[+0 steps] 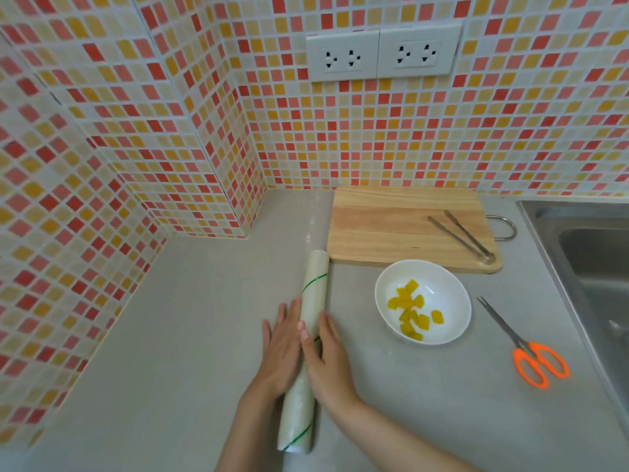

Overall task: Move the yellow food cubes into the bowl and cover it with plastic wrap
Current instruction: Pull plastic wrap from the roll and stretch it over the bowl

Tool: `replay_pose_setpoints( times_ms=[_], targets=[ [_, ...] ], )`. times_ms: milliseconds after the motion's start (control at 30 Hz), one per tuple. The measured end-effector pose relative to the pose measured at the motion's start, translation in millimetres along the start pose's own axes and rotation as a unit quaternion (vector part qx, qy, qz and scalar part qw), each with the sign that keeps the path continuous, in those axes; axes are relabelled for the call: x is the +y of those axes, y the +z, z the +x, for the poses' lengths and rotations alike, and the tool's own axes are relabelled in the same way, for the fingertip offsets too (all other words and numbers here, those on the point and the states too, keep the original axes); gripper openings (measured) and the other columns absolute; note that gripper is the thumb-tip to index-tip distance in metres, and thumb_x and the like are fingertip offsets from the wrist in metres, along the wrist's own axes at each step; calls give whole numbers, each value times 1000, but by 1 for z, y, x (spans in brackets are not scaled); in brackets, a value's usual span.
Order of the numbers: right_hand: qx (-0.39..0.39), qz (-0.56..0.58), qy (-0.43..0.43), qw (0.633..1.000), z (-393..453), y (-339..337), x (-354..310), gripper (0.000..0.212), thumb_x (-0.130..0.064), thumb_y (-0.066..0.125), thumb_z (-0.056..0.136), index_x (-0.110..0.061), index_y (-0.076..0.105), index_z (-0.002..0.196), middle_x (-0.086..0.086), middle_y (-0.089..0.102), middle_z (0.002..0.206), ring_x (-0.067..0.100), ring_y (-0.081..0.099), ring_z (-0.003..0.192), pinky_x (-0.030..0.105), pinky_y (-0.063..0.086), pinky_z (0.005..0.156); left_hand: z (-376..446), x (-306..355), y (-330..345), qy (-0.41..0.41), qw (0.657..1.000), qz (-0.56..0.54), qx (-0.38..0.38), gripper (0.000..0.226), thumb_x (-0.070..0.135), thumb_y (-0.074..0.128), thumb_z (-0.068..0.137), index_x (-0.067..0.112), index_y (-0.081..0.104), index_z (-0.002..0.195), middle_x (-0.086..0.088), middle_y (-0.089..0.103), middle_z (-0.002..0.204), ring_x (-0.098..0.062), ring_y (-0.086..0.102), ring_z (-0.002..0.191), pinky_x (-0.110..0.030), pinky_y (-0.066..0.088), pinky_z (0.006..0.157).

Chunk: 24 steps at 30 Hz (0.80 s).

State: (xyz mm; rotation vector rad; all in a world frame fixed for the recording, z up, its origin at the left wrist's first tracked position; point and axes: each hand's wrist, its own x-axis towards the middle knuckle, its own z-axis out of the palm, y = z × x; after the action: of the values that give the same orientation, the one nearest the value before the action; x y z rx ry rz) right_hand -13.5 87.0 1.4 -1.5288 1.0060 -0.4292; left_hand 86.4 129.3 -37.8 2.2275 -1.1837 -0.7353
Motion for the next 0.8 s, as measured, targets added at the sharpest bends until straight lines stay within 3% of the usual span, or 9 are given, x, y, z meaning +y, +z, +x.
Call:
replay_pose_setpoints(
  times_ms=[100,167,233,367,500,533,600,700,800],
  targets=[
    [48,51,-8,998,1,0,0,47,-23,51,93,-7,43,136,5,48,141,14,44,131,18,29,107,-5,11,1,12,991,-130,31,42,32,8,101,35,2,143,9,8,159,2,-6,143,-24,-15,115],
    [95,127,-6,987,4,-1,-5,29,-11,54,91,-8,59,119,8,65,119,11,63,106,24,47,96,-10,23,1,22,962,-258,86,43,39,12,98,36,17,141,10,19,157,8,10,142,-14,2,114],
    [135,200,-4,970,9,-5,-12,14,-5,58,87,-12,63,98,11,71,101,8,66,86,20,53,82,-13,36,-1,39,941,-310,133,46,40,19,95,34,27,140,10,25,154,14,18,136,-4,13,108],
    [167,260,6,951,18,-19,-25,2,-6,63,84,-7,62,84,16,72,88,21,67,80,36,54,80,-10,61,-8,77,927,-333,153,44,27,33,94,38,32,136,11,24,153,15,20,135,-5,17,109],
    [192,295,40,935,24,-45,-37,13,-7,64,82,-13,62,71,11,70,78,17,63,68,36,52,75,1,78,-10,98,907,-388,129,46,16,42,95,42,37,133,8,33,150,-4,35,137,-30,29,114],
    [197,302,50,931,26,-52,-38,14,-6,64,82,-13,62,70,12,69,79,18,62,69,37,52,76,4,82,-9,97,898,-414,110,49,11,44,96,41,37,135,5,36,150,-11,44,133,-34,38,109],
    [200,295,60,932,30,-68,-41,10,-7,64,83,-11,63,73,13,67,82,19,60,72,35,51,76,10,90,-6,83,881,-458,88,57,5,47,95,40,33,138,5,41,146,-9,56,120,-25,49,92],
    [190,276,51,941,34,-89,-48,9,-9,59,87,-9,64,79,5,63,74,12,55,63,18,48,62,22,104,-1,43,851,-520,56,65,3,52,91,29,28,146,-4,56,135,-13,63,110,-24,53,84],
    [181,289,27,940,35,-107,-58,16,-7,50,92,-12,55,78,2,53,66,10,46,57,19,40,53,35,122,-3,24,814,-580,29,64,4,55,88,23,34,145,-8,68,115,-16,70,88,-25,56,70]
  ],
)
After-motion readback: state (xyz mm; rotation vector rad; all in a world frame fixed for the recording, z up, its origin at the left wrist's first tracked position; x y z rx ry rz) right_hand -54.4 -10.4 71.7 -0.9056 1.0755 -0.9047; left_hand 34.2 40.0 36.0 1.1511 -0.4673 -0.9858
